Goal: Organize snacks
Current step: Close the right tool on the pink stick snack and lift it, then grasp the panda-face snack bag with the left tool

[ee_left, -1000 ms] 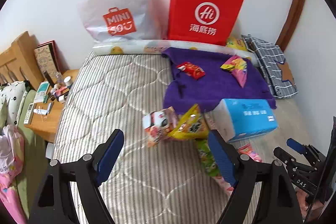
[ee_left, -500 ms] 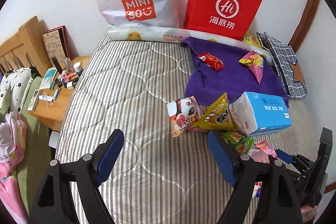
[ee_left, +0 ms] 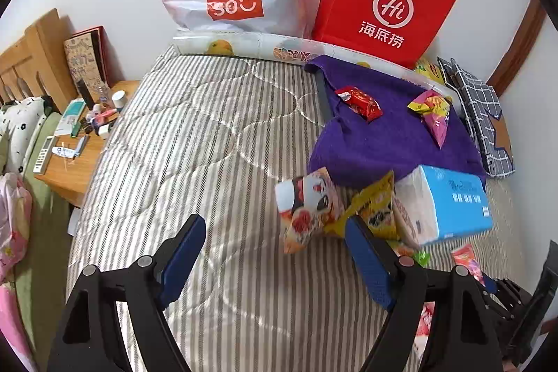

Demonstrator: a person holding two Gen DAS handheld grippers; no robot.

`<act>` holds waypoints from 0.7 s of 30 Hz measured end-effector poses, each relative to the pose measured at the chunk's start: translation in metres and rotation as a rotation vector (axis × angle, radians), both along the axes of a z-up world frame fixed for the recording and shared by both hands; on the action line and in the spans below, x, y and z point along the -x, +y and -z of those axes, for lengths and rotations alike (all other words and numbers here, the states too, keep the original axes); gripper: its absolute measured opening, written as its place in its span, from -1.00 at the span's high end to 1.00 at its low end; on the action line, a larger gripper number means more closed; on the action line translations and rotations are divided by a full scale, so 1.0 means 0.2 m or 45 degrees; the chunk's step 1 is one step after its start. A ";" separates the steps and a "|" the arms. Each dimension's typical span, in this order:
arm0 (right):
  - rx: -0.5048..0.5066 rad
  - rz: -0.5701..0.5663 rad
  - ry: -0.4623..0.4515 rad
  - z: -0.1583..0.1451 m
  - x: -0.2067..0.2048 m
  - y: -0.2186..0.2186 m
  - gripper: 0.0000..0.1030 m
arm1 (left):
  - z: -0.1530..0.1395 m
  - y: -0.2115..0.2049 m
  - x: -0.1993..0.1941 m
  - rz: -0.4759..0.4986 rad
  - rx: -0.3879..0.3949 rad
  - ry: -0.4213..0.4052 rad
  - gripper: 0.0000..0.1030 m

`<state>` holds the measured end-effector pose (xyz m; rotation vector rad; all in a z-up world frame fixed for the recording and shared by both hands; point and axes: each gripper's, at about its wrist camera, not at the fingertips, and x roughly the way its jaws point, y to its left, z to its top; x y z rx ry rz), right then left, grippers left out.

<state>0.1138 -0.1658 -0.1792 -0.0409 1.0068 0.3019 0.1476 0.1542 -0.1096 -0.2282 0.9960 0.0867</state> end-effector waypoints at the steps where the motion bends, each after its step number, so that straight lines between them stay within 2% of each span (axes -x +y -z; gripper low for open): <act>1: 0.010 0.024 -0.010 -0.01 0.00 -0.04 0.60 | 0.01 0.00 -0.02 0.003 0.006 0.003 -0.57; 6: 0.067 0.107 -0.044 0.03 -0.04 -0.16 0.60 | 0.07 -0.03 -0.14 0.015 0.039 0.036 -0.57; 9: 0.040 0.121 -0.017 0.06 -0.06 -0.19 0.59 | 0.12 -0.04 -0.20 0.020 0.049 0.057 -0.57; 18: 0.045 0.116 -0.034 0.07 -0.07 -0.17 0.58 | 0.25 -0.03 -0.30 0.043 0.078 0.150 -0.55; 20: 0.039 0.120 -0.030 0.07 -0.08 -0.17 0.57 | 0.27 -0.03 -0.31 0.048 0.098 0.162 -0.46; 21: 0.039 0.121 -0.029 0.07 -0.08 -0.17 0.57 | 0.28 -0.03 -0.31 0.050 0.111 0.166 -0.34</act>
